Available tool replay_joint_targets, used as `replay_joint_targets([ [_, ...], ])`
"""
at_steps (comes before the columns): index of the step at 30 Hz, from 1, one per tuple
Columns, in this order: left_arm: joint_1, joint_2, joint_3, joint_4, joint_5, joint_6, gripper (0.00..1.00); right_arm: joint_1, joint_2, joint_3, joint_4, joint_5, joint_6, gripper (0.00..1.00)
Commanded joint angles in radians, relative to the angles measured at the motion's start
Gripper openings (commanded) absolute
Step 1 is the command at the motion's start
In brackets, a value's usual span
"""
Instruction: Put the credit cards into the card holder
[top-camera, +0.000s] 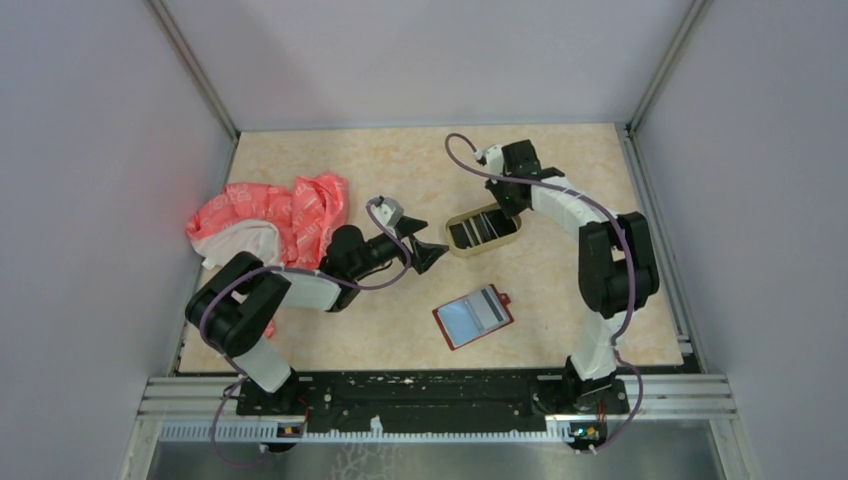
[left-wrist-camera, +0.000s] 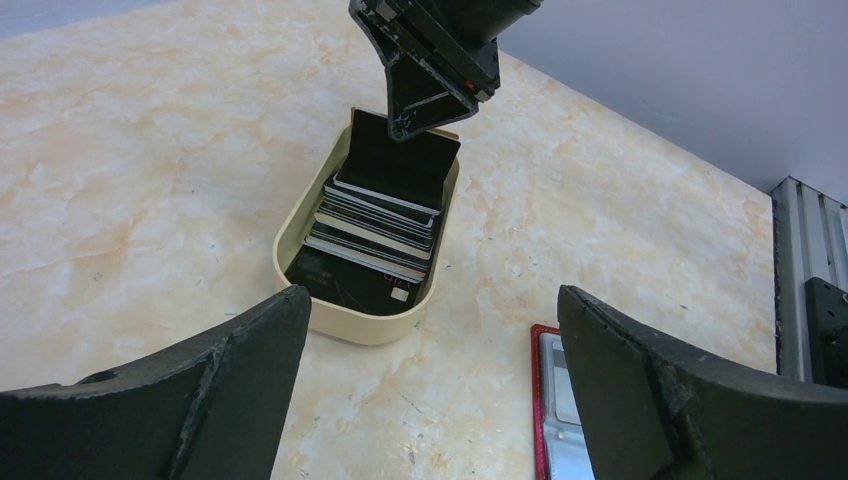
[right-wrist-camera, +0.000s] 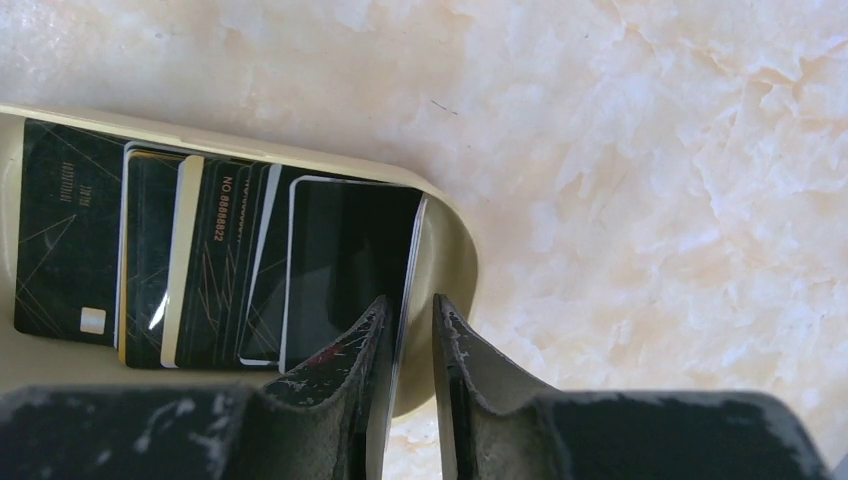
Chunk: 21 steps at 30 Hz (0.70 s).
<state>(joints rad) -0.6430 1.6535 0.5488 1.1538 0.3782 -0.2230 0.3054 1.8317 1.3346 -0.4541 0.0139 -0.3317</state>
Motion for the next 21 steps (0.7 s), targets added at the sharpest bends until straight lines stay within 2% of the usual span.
replay_joint_targets([
  [1,0.006,0.004,-0.012,0.052,0.016,0.001,0.99,-0.037,-0.034,0.005,0.007,-0.075,0.021,0.21],
  [9,0.005,0.002,-0.015,0.055,0.016,0.001,0.99,-0.09,0.001,0.027,-0.028,-0.191,0.057,0.2],
  [16,0.006,-0.001,-0.02,0.06,0.016,0.001,0.99,-0.138,0.026,0.053,-0.059,-0.319,0.092,0.03],
  [21,0.006,0.0,-0.019,0.061,0.016,0.001,0.99,-0.16,0.011,0.054,-0.049,-0.399,0.13,0.0],
])
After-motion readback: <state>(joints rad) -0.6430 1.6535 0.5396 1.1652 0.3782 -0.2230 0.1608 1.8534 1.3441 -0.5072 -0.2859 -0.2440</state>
